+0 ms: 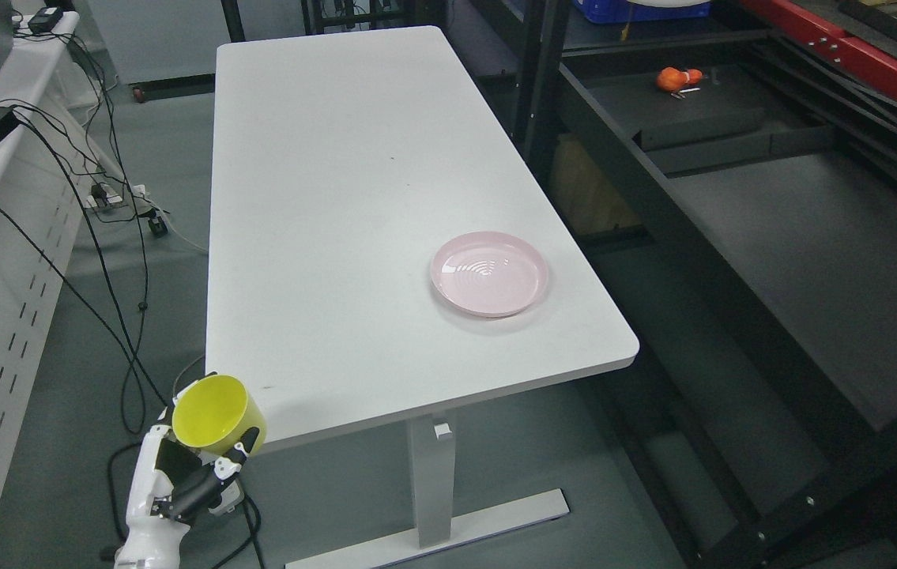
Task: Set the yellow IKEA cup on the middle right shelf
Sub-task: 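Hold the yellow cup in the left hand while turning toward the shelf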
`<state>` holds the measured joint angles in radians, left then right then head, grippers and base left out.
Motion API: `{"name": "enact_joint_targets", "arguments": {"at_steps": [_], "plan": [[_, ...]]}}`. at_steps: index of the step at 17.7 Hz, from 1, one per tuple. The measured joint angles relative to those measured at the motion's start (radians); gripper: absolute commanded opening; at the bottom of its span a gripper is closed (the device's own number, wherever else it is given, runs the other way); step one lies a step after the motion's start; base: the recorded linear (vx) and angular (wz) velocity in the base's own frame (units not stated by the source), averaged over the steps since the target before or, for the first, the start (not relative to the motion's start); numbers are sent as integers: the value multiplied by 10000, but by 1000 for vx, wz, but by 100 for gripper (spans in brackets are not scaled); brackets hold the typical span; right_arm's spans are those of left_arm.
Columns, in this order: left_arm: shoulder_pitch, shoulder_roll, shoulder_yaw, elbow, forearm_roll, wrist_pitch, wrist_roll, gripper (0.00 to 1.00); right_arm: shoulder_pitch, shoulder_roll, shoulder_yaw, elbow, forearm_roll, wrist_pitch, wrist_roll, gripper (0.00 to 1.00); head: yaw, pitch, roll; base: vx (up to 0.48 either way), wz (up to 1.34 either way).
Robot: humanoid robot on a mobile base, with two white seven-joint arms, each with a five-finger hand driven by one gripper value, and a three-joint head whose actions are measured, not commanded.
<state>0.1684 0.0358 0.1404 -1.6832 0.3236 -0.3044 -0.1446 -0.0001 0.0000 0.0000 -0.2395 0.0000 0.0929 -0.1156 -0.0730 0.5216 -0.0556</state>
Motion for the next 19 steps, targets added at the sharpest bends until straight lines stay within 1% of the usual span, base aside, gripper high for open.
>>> {"name": "enact_joint_targets", "arguments": {"at_steps": [5,8,11,14,19], "plan": [[13,22,-86,-94,1,-249,0,1,0,0,0,0,0,0,23,99,0,0,0,-292,-475],[16,31,-157,-136,1,-323,0,1,1,0,0,1,0,0,30,99,0,0,0,-315,-799],[17,35,-226,-171,1,-340,0,1,1,0,0,1,0,0,30,99,0,0,0,-290,-1003],[14,36,-297,-198,1,-355,0,1,2,0,0,1,0,0,14,99,0,0,0,-270,-1347],[7,37,-428,-228,1,-464,11,1,6,0,0,2,0,0,-10,99,0,0,0,-170,-1388]]}}
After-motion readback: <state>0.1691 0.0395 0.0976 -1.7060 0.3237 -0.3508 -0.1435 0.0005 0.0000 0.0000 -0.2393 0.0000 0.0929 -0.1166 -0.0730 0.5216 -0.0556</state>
